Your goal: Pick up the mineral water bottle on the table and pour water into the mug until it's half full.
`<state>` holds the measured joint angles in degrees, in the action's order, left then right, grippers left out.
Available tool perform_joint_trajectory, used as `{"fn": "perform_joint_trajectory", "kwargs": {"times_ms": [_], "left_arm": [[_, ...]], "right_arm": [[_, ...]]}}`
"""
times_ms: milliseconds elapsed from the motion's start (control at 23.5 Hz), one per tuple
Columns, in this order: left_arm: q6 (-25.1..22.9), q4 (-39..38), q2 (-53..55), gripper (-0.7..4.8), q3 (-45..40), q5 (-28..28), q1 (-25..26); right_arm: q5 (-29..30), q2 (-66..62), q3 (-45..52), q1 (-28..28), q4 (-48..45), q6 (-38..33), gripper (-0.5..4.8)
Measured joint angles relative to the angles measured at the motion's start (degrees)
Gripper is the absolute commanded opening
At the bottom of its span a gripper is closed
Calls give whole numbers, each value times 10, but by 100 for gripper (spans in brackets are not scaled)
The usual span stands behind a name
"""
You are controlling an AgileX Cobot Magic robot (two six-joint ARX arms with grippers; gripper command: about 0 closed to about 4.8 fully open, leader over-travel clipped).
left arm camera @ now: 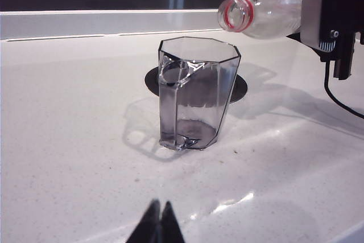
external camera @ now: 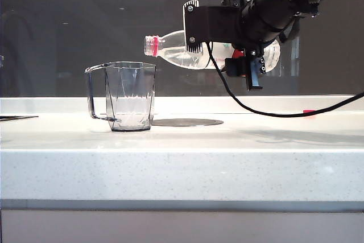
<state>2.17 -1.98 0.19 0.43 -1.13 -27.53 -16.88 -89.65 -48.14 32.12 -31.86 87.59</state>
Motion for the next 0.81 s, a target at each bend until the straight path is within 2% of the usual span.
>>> {"fn": "perform_joint_trajectory", "kwargs": {"times_ms": [808], "left_arm": [[0, 0, 0, -4, 0, 0, 0]], "right_arm": [[-29, 0, -19, 0, -24, 47, 304]]}}
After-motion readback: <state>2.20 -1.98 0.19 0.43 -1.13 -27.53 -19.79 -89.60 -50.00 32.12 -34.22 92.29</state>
